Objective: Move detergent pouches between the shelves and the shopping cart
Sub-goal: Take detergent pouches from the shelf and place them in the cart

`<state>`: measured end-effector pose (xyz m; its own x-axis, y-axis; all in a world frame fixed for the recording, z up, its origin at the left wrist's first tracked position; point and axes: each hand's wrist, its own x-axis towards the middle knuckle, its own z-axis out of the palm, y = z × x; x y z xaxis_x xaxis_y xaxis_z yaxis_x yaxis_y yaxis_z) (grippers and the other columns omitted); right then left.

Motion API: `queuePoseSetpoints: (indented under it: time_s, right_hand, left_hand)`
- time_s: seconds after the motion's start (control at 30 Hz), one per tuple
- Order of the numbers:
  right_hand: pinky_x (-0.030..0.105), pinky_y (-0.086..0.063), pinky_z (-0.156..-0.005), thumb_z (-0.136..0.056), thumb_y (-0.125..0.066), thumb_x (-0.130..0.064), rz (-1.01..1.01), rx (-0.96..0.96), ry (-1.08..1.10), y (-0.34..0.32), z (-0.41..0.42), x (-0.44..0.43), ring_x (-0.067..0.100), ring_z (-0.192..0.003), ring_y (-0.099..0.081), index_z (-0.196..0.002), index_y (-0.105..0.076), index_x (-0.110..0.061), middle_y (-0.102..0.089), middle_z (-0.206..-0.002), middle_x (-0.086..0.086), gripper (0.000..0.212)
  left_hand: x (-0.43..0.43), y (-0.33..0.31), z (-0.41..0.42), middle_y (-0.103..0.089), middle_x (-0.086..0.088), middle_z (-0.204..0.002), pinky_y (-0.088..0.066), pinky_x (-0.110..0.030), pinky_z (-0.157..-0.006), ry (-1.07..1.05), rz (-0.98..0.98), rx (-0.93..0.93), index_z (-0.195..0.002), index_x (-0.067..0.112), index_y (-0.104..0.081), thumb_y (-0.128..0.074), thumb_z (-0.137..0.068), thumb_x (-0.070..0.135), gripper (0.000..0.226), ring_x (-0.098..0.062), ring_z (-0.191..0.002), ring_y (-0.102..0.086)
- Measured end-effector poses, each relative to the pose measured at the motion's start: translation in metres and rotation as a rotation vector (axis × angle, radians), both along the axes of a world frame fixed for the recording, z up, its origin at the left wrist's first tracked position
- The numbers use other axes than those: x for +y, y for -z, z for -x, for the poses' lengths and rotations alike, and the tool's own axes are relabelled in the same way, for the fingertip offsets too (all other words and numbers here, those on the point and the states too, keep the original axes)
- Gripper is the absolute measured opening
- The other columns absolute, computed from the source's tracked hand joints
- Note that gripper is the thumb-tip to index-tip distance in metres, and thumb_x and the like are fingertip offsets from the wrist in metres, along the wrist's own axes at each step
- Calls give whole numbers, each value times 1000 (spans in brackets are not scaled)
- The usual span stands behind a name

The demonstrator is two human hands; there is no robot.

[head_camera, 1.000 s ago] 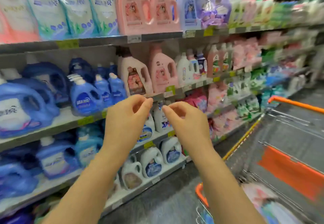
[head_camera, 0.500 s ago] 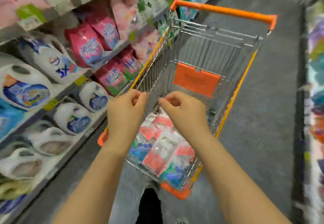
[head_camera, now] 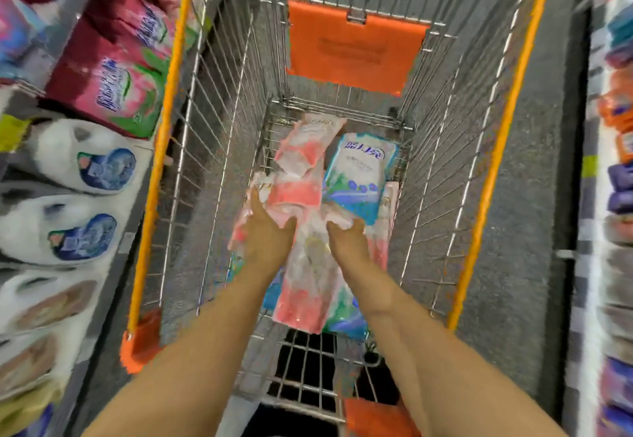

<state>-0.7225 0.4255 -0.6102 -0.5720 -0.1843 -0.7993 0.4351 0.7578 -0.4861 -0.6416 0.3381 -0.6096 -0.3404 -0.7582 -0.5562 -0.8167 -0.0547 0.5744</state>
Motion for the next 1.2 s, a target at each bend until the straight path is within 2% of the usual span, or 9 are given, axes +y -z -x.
queuePoseSetpoints:
  time_s: [0.1,0.27,0.4,0.53,0.7,0.8,0.93,1.07,1.2]
  right_hand:
    - [35,-32,-104,-93,-51,-32,-82,-69,30,34,-10,-2,34,-132,-36,-149,-14,-9,-33,-145,21,71]
    - [37,-30,-109,-95,-44,-32,-130,-132,47,67,-23,6,31,-133,-35,-141,-30,-2,-31,-146,19,58]
    - [37,-41,-101,-91,-52,-24,-83,-203,267,77,-29,20,31,-120,-49,-139,-29,-2,-44,-137,17,58]
    - [32,-40,-95,-94,-49,-26,-76,-311,297,75,-32,26,31,-122,-48,-143,-26,-5,-45,-139,15,58]
    - [35,-46,-80,-93,-43,-35,93,-328,229,34,-35,29,30,-102,-59,-126,-49,-5,-59,-115,14,44]
    - [26,-48,-77,-96,-40,-44,274,-268,142,4,-38,37,27,-114,-55,-130,-48,-10,-55,-127,9,48]
    - [40,-44,-99,-61,-45,-86,492,-235,97,-49,-51,50,24,-115,-56,-133,-47,-20,-56,-131,4,98]
    - [41,-47,-99,-65,-62,-67,772,-175,29,-122,-67,52,19,-109,-60,-132,-49,-17,-62,-124,5,84]
    - [16,-52,-71,-94,-53,-24,1060,-131,-143,-224,-98,38,10,-83,-62,-126,-47,-9,-64,-109,6,36]
  left_hand:
    - [15,39,-4,-43,-20,-140,-41,-42,-98,51,-160,-118,-149,16,-2,-60,-87,35,87,-38,-119,-50]
    - [36,74,-12,-54,-17,-127,-38,-31,-83,38,-247,-241,-135,8,-27,-57,-90,31,59,-34,-113,-54]
    - [29,83,-15,-58,-20,-121,-42,-34,-90,60,-242,-324,-124,2,-45,-55,-90,25,42,-34,-112,-55]
    - [39,71,-8,-62,-27,-101,-47,-36,-77,120,-222,-270,-83,4,-60,-62,-80,32,29,-37,-96,-61]
    - [64,19,6,-63,-24,-89,-31,-33,-63,173,35,-156,-80,6,-58,-54,-89,22,19,-35,-83,-58]
    - [70,-30,3,-62,-27,-86,-21,-33,-59,137,203,-58,-69,8,-49,-52,-91,17,24,-37,-82,-57]
    - [90,-110,-12,-63,-21,-85,-21,-33,-60,-19,364,119,-86,0,-63,-53,-91,17,20,-31,-75,-50]
    - [102,-195,-43,-44,-4,-54,-20,-35,-58,-127,584,273,-56,17,-40,-55,-88,23,37,-24,-60,-40]
    - [105,-284,-93,-34,4,-52,-26,-28,-53,-334,774,459,-54,18,-38,-57,-88,19,38,-9,-52,-31]
